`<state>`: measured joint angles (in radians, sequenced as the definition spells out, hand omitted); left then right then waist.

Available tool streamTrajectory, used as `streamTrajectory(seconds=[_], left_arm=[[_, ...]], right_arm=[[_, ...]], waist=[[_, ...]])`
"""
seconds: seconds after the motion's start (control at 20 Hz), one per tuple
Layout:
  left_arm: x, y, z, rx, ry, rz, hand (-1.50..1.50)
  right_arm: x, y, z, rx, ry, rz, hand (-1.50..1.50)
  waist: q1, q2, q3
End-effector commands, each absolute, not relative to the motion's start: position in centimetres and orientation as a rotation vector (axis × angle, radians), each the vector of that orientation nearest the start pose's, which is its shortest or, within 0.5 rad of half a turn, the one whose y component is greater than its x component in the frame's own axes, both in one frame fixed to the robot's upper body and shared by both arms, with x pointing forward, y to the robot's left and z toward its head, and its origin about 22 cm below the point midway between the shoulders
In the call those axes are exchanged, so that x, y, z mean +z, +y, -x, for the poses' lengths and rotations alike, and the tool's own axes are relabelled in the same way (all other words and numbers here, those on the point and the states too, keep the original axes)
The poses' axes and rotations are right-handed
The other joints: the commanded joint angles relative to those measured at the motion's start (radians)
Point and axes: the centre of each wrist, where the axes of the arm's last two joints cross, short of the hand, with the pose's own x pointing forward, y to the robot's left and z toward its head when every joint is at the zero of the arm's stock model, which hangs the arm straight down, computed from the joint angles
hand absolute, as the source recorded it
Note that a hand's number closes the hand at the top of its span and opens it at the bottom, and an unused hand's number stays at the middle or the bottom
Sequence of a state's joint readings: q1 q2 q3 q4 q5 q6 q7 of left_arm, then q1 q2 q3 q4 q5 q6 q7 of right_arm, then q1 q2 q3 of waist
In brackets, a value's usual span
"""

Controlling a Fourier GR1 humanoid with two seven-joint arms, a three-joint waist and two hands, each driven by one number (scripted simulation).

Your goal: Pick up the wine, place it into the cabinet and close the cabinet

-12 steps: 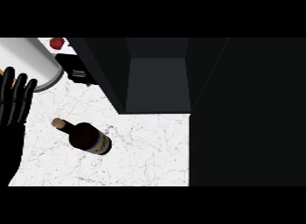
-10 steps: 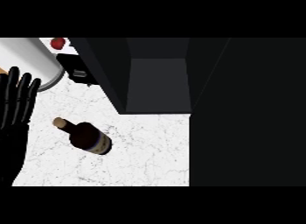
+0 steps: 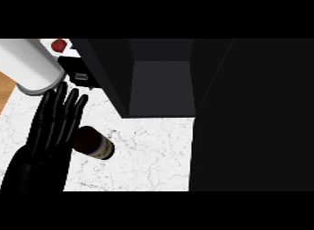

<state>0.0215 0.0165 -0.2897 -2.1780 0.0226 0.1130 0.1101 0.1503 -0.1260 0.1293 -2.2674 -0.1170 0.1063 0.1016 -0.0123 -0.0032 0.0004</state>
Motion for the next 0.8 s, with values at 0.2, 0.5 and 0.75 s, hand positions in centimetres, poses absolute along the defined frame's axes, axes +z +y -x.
streamTrajectory(seconds=[0.2,0.5,0.75], left_arm=[[17.2,12.7,-16.6,0.002,-1.986,0.336,-1.5],[18.4,9.9,-14.5,0.008,-2.003,0.345,-1.5],[18.9,7.9,-13.5,-0.014,-2.009,0.33,-1.5]], right_arm=[[17.1,-20.9,-15.1,0.229,-1.97,-0.282,-1.5],[18.4,-23.6,-14.2,0.256,-1.964,-0.246,-1.5],[18.4,-22.0,-14.0,0.266,-1.955,-0.27,-1.5]], waist=[[0.012,0.002,0.0],[0.009,0.001,0.0],[0.009,0.0,0.001]])
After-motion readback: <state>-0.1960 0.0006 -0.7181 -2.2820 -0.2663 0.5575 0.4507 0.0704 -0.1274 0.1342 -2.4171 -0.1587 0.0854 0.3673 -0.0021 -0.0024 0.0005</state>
